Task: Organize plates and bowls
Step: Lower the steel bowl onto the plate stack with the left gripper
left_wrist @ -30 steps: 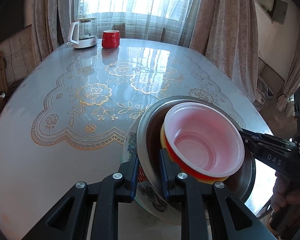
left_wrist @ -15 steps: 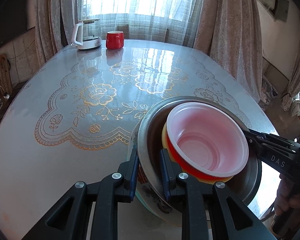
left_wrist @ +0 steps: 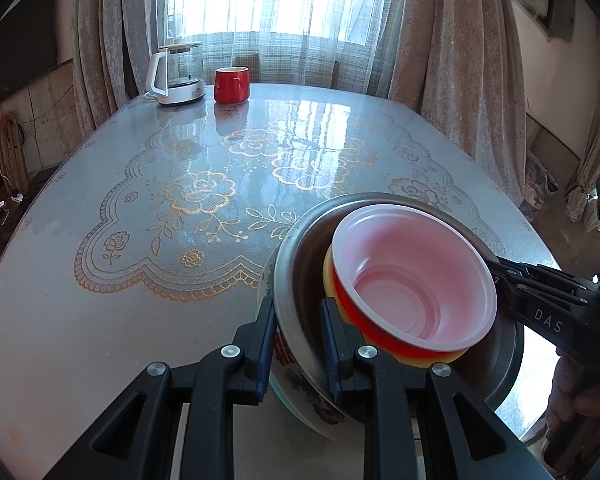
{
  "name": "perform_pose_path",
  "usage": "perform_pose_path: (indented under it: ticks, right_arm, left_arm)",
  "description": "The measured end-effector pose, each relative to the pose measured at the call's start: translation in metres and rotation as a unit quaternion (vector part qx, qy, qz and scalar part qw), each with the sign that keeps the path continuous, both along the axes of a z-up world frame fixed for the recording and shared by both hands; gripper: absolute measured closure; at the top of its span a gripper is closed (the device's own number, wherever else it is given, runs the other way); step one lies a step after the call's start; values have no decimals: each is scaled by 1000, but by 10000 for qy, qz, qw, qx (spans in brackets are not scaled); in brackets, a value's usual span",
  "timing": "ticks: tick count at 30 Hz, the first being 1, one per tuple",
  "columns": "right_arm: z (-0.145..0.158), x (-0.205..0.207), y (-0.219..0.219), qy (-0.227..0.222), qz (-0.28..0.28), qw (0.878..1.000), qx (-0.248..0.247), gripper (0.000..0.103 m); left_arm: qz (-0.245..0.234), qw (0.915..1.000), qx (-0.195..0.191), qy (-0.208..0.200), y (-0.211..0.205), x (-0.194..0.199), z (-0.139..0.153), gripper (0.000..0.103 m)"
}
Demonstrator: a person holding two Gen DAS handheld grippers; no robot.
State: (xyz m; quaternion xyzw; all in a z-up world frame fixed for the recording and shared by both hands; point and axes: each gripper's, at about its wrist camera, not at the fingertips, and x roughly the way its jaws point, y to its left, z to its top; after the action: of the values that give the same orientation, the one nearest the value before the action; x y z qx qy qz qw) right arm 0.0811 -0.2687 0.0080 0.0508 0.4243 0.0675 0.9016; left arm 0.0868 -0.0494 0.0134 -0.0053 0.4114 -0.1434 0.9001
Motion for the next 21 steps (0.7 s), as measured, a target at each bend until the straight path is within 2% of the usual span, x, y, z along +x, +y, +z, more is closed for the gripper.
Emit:
perform_pose_path:
  ticks: [21]
  right_arm:
    - [-2,-3,0,16,-100,9999,97,85]
  left_arm:
    - [139,9998,52,-105,-1,-8,2,80]
